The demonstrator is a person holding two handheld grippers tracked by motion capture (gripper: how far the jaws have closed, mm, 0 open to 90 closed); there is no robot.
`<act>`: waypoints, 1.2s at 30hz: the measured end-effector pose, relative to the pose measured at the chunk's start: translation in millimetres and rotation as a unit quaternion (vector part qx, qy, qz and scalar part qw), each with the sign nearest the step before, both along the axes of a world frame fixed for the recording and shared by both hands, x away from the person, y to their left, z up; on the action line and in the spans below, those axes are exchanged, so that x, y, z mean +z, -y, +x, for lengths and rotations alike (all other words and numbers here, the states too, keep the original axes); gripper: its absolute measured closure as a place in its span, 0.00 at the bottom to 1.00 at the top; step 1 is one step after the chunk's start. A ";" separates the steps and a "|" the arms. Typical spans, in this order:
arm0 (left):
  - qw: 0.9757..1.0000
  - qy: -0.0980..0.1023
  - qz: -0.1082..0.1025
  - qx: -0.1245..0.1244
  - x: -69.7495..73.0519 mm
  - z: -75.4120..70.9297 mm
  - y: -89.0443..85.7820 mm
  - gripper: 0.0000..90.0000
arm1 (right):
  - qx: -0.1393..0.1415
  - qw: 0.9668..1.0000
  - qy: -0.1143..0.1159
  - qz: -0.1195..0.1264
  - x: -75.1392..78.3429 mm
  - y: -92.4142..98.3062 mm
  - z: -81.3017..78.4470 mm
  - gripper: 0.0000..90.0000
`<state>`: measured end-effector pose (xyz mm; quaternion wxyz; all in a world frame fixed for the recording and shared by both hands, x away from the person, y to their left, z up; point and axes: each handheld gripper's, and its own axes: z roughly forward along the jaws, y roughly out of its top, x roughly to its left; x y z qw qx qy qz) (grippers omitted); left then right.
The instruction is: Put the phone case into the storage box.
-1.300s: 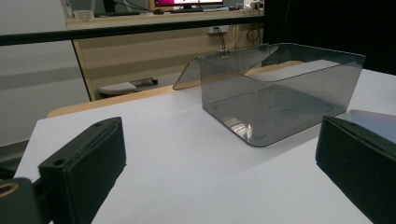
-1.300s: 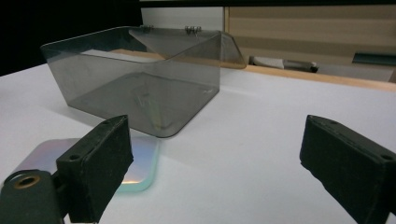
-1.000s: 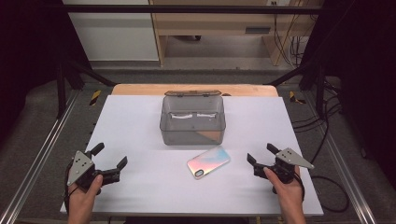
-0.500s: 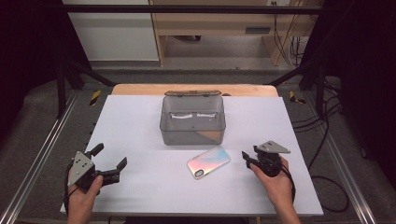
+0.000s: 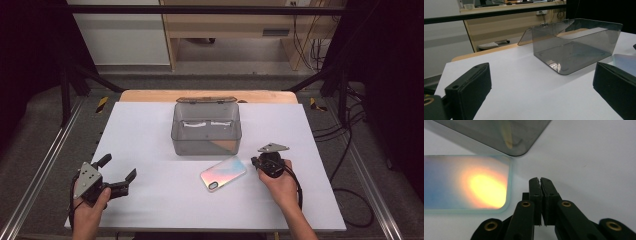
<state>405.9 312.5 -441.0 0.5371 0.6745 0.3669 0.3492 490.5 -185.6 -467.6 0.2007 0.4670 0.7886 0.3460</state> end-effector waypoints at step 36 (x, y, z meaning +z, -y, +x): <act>1.000 -0.005 0.001 -0.012 -0.7 0.4 4.2 0.02 | 0.092 0.995 -0.032 0.026 -12.1 -82.0 -1.5 1.00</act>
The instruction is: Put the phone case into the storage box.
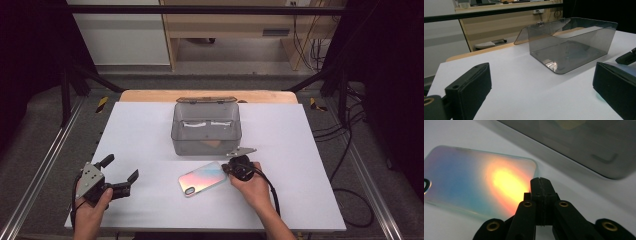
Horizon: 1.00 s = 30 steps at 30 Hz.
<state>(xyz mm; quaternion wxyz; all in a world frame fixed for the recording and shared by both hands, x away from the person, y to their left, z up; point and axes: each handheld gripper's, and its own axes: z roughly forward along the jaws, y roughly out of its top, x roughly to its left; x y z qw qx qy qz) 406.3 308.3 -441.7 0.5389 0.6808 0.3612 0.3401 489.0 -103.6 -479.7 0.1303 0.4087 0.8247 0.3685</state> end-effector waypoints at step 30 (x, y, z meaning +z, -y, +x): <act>0.999 -0.021 0.018 -0.038 -0.9 -3.0 13.1 0.02 | -0.052 0.991 0.109 0.062 28.9 62.2 -52.5 0.12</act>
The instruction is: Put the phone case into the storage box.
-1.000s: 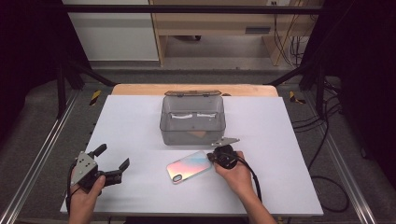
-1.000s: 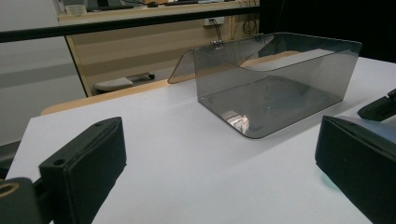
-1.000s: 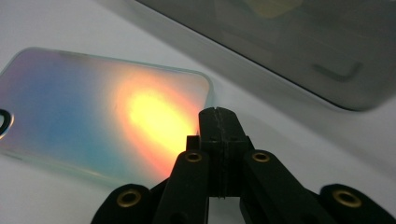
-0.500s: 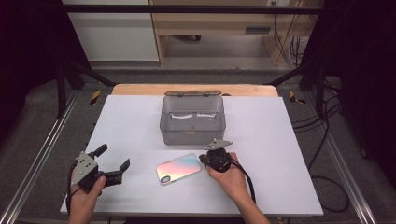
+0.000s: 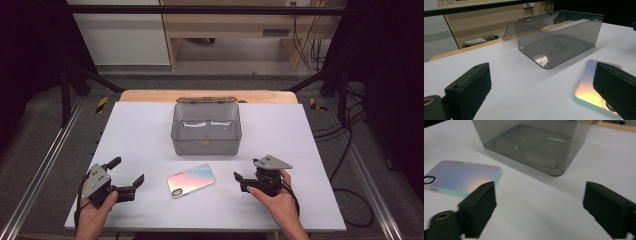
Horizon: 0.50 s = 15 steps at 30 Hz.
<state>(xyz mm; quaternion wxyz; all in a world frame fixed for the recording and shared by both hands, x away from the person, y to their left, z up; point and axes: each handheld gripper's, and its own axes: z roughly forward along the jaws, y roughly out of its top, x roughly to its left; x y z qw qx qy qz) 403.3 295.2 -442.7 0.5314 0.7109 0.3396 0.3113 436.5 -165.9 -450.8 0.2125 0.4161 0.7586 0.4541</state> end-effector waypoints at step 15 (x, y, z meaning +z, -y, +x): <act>0.998 -0.010 0.029 -0.050 19.0 12.2 19.5 0.02 | -0.032 0.996 0.080 0.024 -0.6 33.7 -9.4 0.07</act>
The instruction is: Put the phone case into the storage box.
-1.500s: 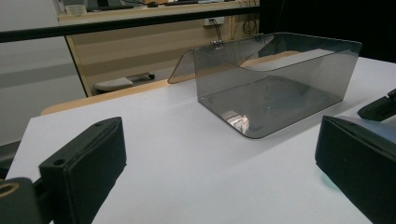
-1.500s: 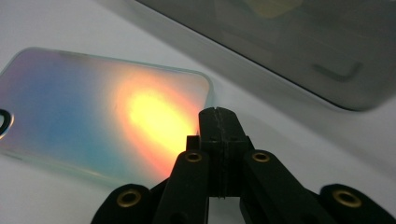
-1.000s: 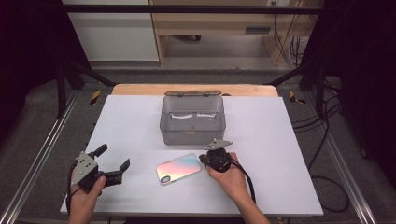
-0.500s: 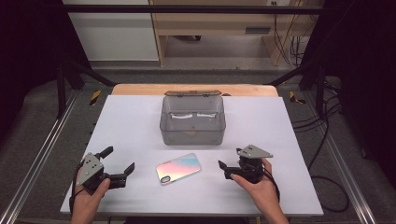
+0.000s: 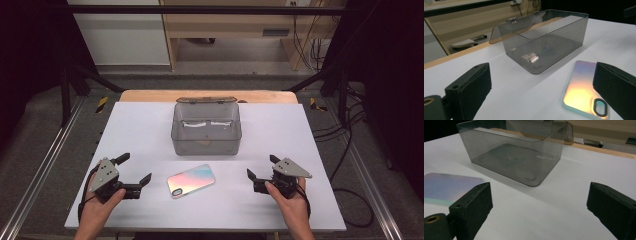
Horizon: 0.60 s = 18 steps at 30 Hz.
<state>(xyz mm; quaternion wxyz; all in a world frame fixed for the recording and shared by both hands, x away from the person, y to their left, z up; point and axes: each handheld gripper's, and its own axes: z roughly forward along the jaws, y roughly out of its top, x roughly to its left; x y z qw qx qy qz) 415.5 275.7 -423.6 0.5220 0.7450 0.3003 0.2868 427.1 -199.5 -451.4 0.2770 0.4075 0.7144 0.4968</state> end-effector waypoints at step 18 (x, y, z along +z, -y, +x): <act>0.991 -0.080 0.070 -0.078 -10.8 30.5 50.4 0.02 | -0.019 1.000 0.003 0.004 -4.5 6.4 2.4 0.07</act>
